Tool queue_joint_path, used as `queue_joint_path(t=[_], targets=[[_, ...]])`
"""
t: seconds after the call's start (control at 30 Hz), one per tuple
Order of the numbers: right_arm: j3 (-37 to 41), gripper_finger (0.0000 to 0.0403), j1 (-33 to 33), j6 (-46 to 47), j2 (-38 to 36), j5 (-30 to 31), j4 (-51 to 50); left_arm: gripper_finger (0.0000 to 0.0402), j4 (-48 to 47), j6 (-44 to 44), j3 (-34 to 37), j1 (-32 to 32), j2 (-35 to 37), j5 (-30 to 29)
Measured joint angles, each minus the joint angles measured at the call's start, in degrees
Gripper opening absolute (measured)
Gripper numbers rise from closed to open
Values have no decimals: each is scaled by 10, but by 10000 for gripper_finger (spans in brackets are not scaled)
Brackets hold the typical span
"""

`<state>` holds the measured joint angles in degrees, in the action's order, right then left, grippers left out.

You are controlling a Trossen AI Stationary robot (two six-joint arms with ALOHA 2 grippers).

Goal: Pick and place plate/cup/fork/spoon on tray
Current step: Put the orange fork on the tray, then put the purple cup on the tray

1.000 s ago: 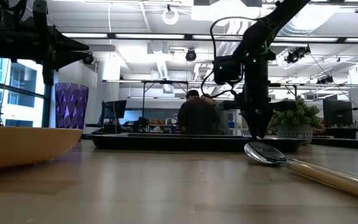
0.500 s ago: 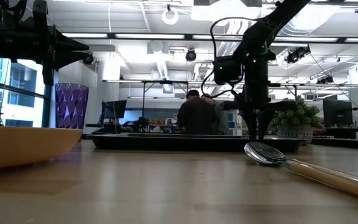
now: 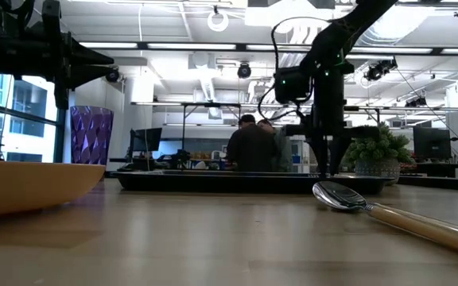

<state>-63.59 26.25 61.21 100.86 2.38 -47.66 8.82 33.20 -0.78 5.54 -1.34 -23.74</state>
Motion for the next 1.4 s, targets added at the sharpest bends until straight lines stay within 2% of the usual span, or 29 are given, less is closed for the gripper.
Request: queue_joint_path(t=[0.27,0.47,0.73,1.13,1.23,1.4], targets=[[0,67,-13,5,-66,-12,-14,76,2,71,-8,0,0,16],[0,67,-38,27,-136,15,-7,76,-9,46,-50,0,0,87],[0,67,-88,66,-207,96,9,76,-138,-20,-173,0,-21,111],[0,67,-151,84,-221,120,16,76,-431,-108,-377,0,-154,126],[0,67,-165,84,-221,128,16,76,-470,-133,-407,0,-192,125],[0,67,-182,79,-221,142,17,76,-486,-224,-443,0,-253,107]])
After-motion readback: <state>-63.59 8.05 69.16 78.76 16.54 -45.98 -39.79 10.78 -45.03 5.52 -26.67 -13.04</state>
